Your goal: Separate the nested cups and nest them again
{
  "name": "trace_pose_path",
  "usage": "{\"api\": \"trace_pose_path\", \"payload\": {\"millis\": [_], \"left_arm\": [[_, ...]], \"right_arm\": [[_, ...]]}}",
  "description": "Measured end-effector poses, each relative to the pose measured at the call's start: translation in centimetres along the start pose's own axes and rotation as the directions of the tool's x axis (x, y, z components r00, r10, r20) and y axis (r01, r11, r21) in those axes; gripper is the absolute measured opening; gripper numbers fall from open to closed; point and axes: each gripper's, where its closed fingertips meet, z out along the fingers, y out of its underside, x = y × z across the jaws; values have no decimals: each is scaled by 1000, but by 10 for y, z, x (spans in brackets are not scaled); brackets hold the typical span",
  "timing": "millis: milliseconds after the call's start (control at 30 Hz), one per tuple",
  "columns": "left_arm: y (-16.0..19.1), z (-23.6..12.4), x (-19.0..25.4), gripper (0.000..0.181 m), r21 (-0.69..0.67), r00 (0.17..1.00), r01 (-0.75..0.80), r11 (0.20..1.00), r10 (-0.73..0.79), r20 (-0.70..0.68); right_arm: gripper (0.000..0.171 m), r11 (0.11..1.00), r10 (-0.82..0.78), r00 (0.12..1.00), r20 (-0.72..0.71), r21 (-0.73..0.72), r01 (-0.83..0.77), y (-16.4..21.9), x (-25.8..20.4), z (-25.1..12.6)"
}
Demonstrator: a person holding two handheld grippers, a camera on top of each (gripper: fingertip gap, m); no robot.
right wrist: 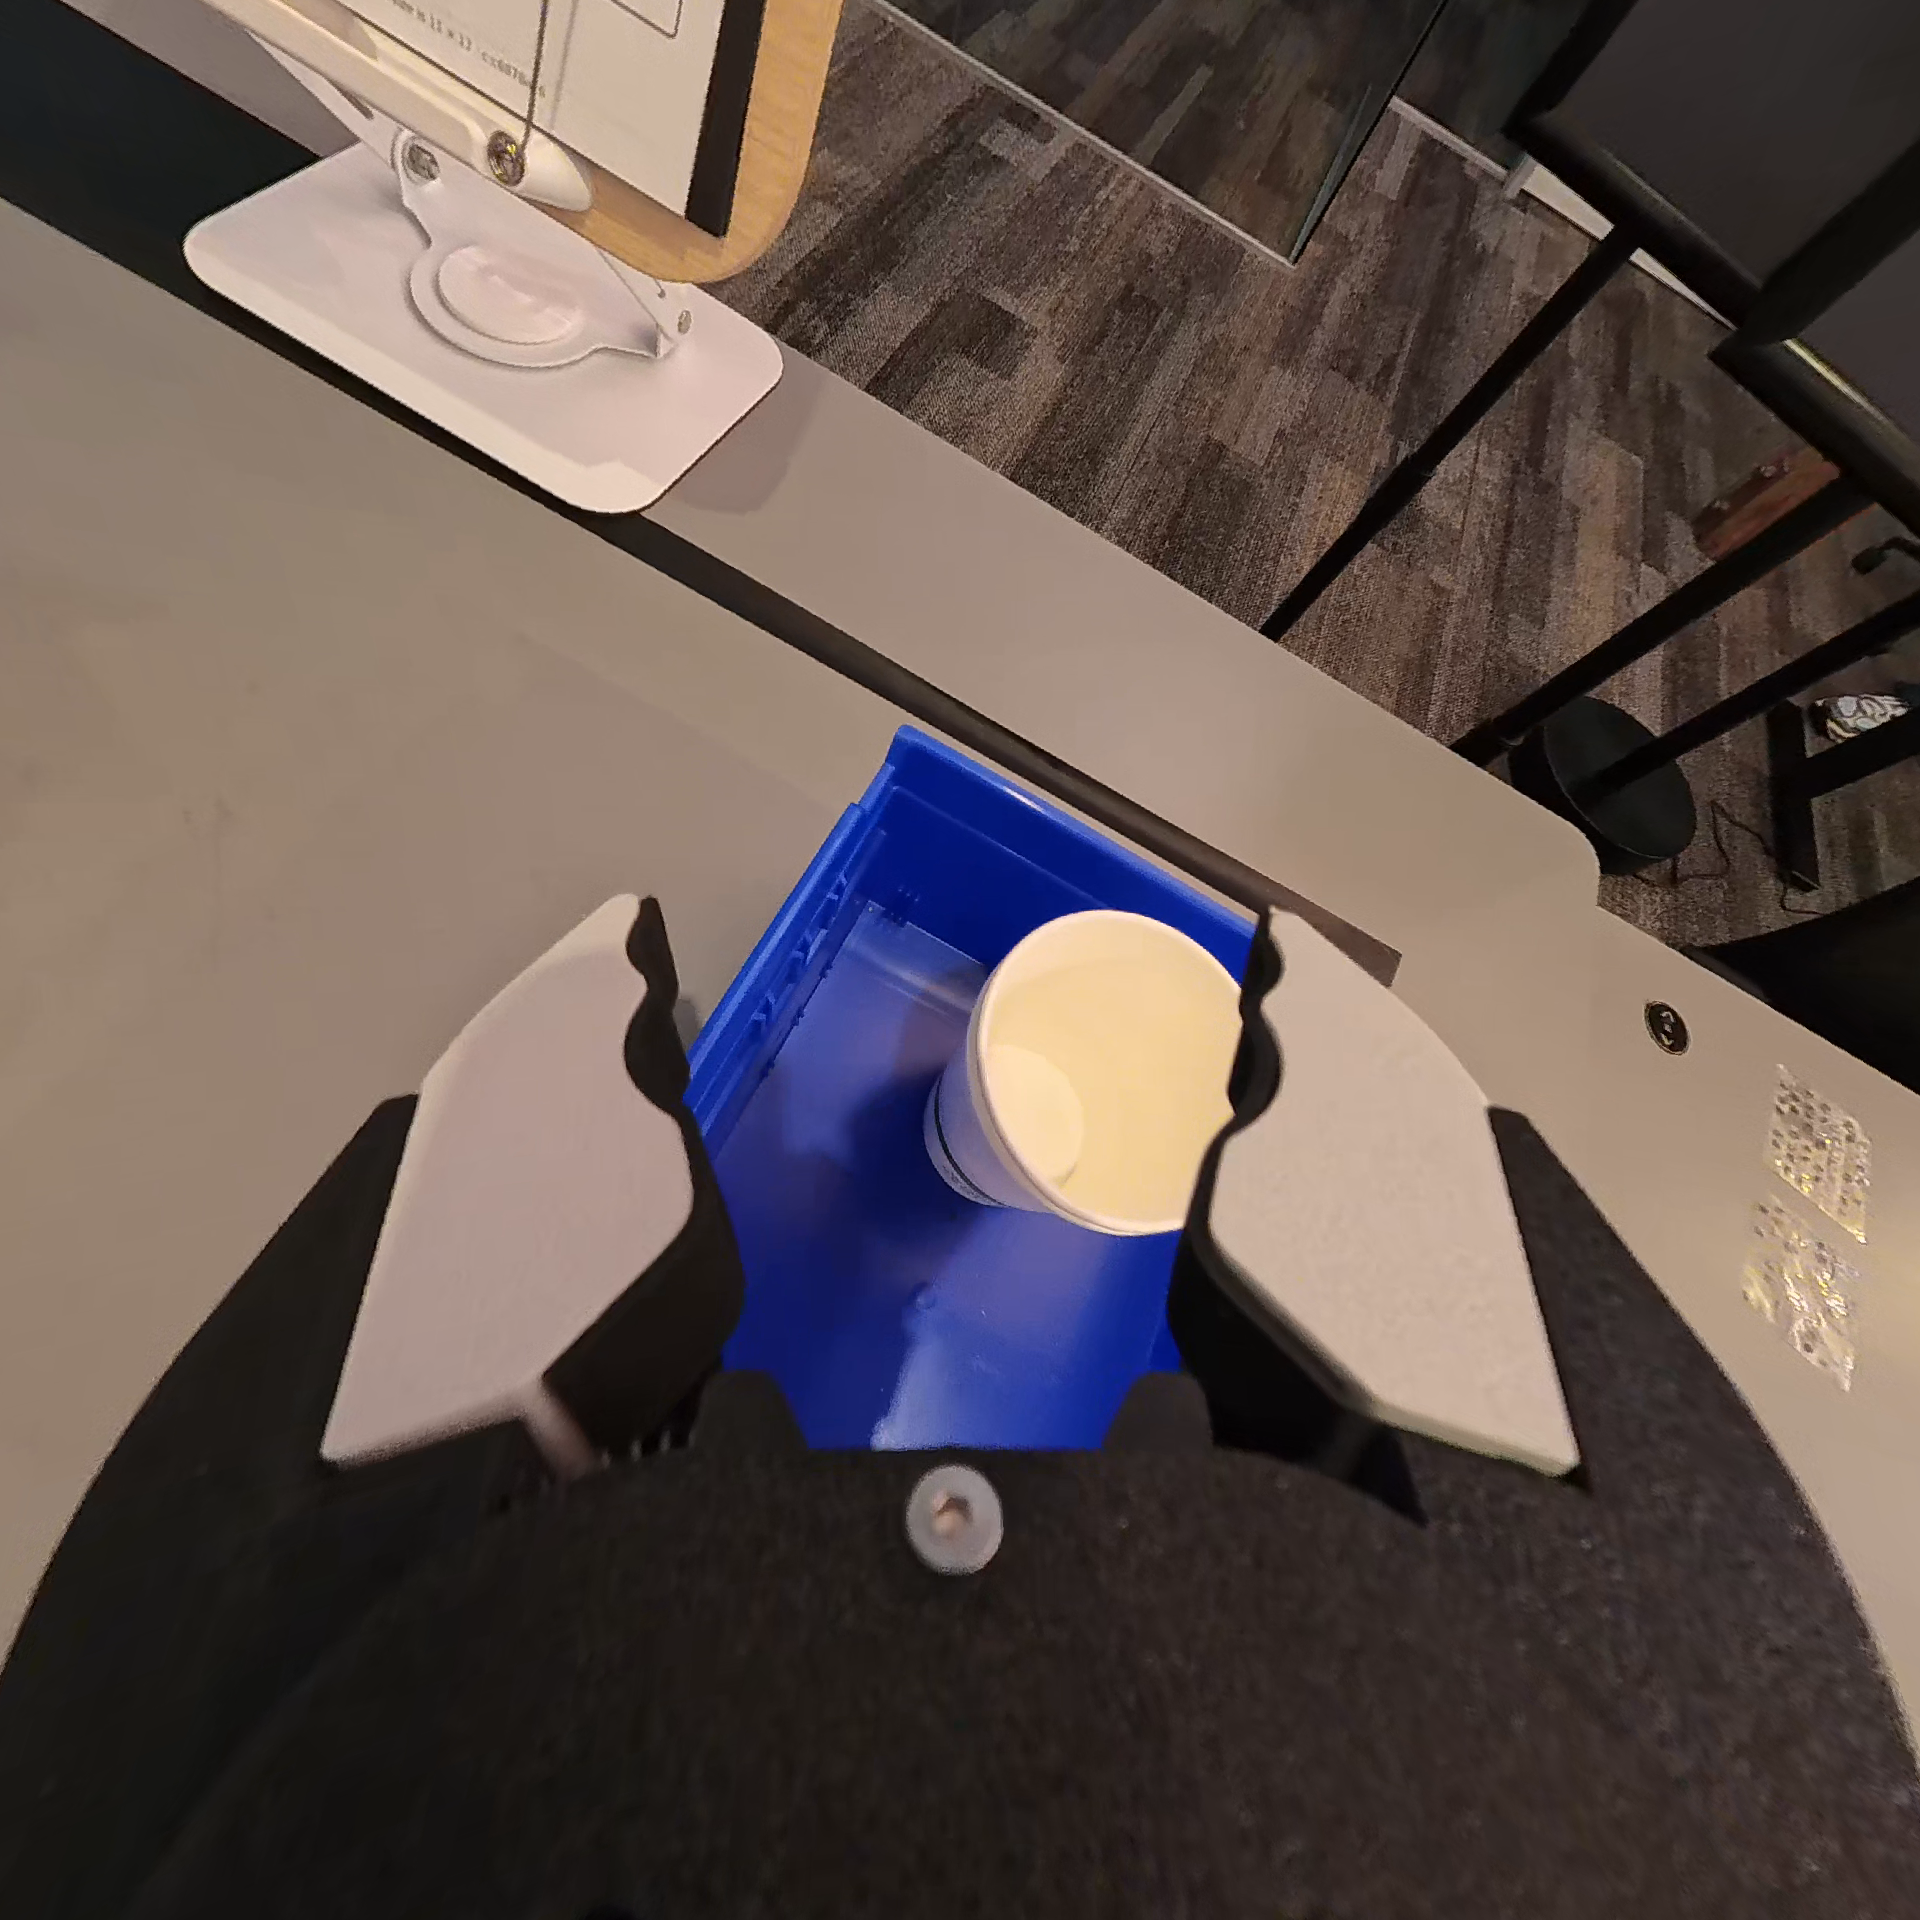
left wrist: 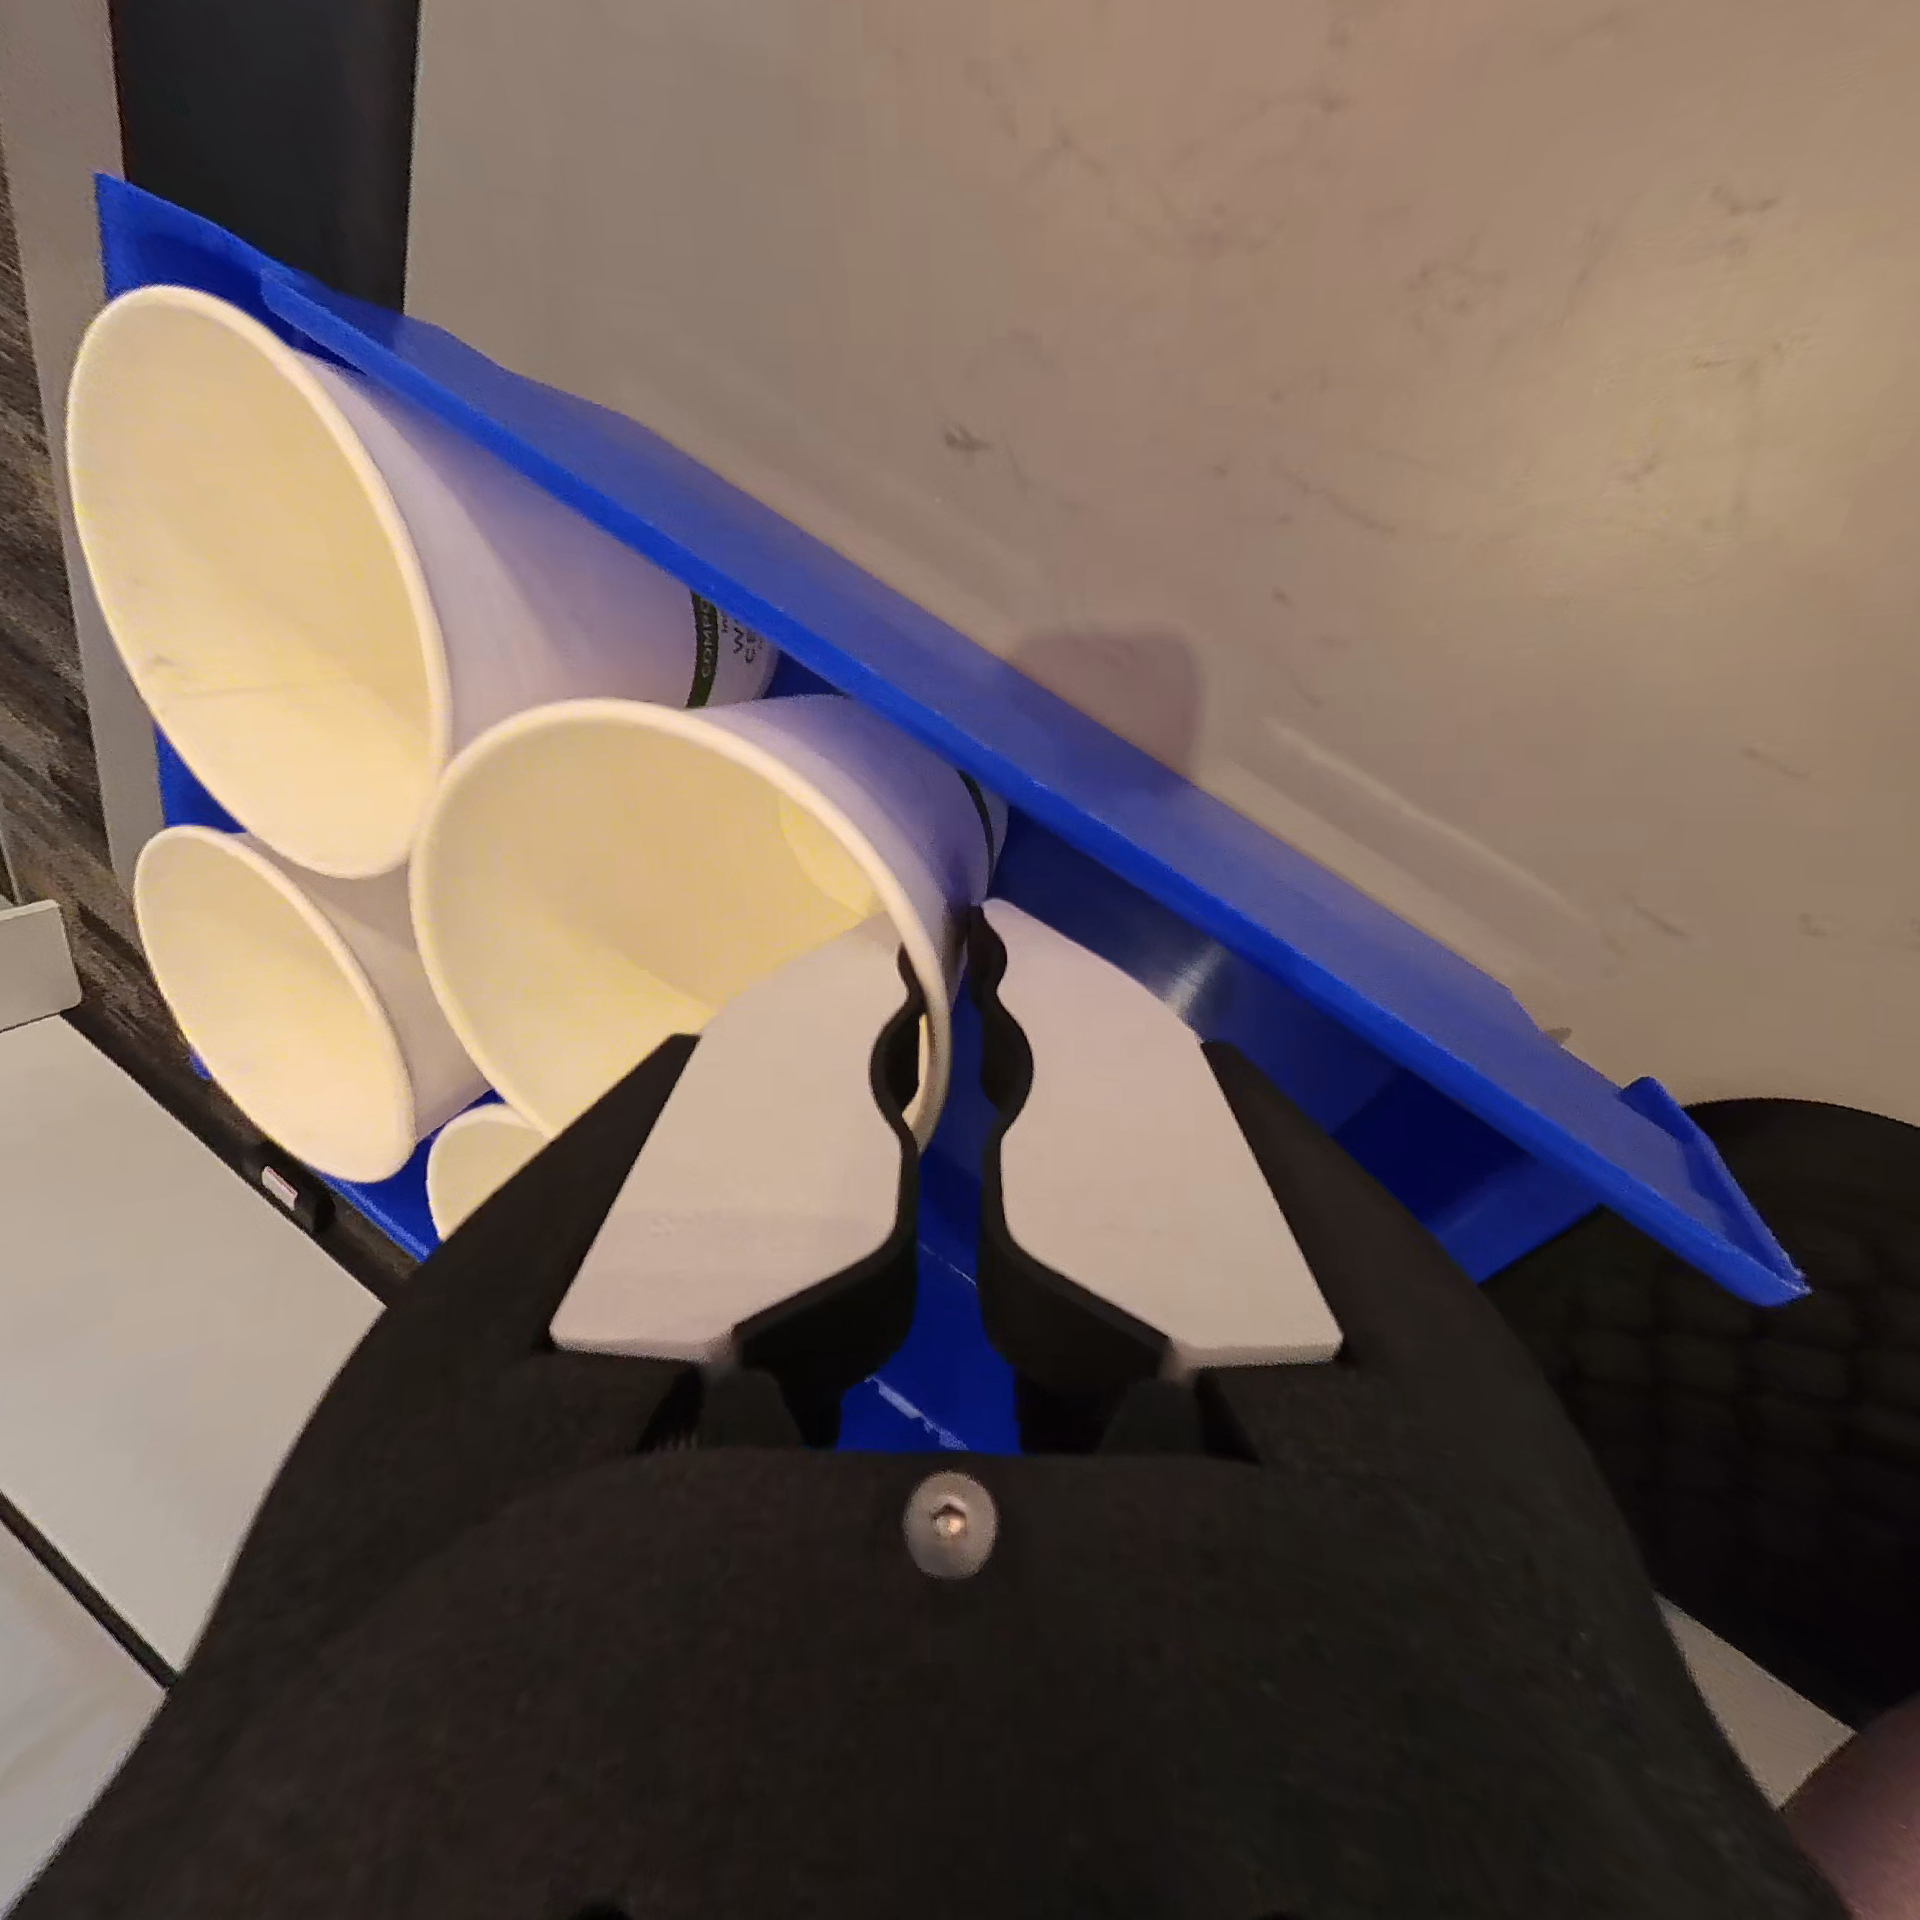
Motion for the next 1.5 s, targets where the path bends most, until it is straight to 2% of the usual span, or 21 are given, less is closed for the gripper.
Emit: {"api": "trace_pose_path", "payload": {"millis": [233,367,500,567,633,667,733,800,867,1033,1233,1333,1500], "left_arm": [[-4,-26,2,1,36,999,-12,999,11,34],[0,-68,1,1,12,986,-10,1000,7,165],[-27,-127,20,1,188,960,-102,977,48,275],[-50,-149,46,0,316,955,-216,924,132,266],[-80,-167,87,0,473,933,-359,804,291,213],[-92,-176,110,0,547,906,-417,725,381,186],[-110,-189,149,0,642,841,-483,595,520,151],[-121,-191,174,0,674,786,-514,530,605,124],[-128,-186,189,0,678,748,-537,503,655,107],[-143,-177,202,0,704,721,-522,481,690,63],[-149,-174,206,0,733,708,-496,466,705,32],[-150,-171,208,0,728,702,-504,465,712,31],[-150,-170,211,0,725,692,-511,462,722,27]], "right_arm": [[101,1000,1,1000,7,12,-1,-3,-1,-2],[101,999,-21,1000,-2,28,21,-10,-5,-7],[100,991,-82,996,39,106,77,-33,-31,-19],[100,976,-134,980,150,189,105,-52,-65,-28],[100,952,-210,904,373,290,102,-69,-121,-44],[100,934,-262,816,515,348,80,-77,-156,-59],[100,902,-367,578,729,432,28,-83,-219,-96],[100,889,-431,350,832,457,9,-78,-264,-125],[102,894,-446,192,874,448,35,-66,-294,-138],[105,899,-435,80,897,426,104,-49,-326,-133],[104,915,-369,31,929,357,187,-30,-342,-118],[101,917,-342,0,940,333,220,-23,-346,-118],[90,918,-334,-2,942,326,225,-23,-348,-115]]}}
